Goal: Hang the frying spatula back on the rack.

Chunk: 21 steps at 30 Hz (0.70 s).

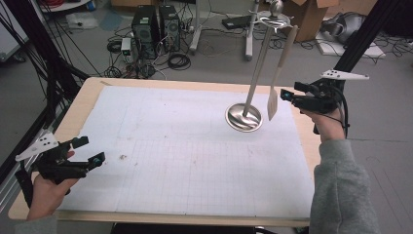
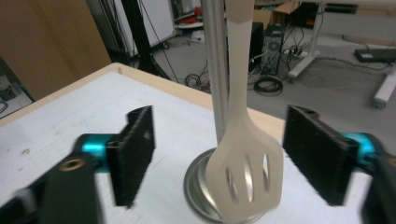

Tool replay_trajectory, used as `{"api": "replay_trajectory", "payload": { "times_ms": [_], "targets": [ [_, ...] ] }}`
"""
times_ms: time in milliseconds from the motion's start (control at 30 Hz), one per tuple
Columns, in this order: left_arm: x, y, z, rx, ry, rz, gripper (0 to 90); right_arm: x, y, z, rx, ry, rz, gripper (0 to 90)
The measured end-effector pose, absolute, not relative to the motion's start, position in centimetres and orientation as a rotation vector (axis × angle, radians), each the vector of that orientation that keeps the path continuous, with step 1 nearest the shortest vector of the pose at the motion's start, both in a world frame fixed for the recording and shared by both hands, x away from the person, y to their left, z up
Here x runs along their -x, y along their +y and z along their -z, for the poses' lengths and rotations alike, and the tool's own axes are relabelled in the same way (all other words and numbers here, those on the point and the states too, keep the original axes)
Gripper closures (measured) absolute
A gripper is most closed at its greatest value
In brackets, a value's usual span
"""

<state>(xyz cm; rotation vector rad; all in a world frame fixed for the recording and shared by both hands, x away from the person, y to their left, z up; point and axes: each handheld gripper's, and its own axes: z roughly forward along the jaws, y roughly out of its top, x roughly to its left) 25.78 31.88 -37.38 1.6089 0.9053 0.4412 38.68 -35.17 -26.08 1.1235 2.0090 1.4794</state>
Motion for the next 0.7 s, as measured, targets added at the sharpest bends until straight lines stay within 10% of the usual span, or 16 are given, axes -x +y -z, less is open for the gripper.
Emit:
{"api": "replay_trajectory", "payload": {
  "times_ms": [700],
  "targets": [
    [-26.7, 30.9, 36.4, -1.598, 0.854, -0.437, 2.5, -33.2, -32.6, 28.3, -1.015, 1.958, -1.526, 15.2]
  ]
}}
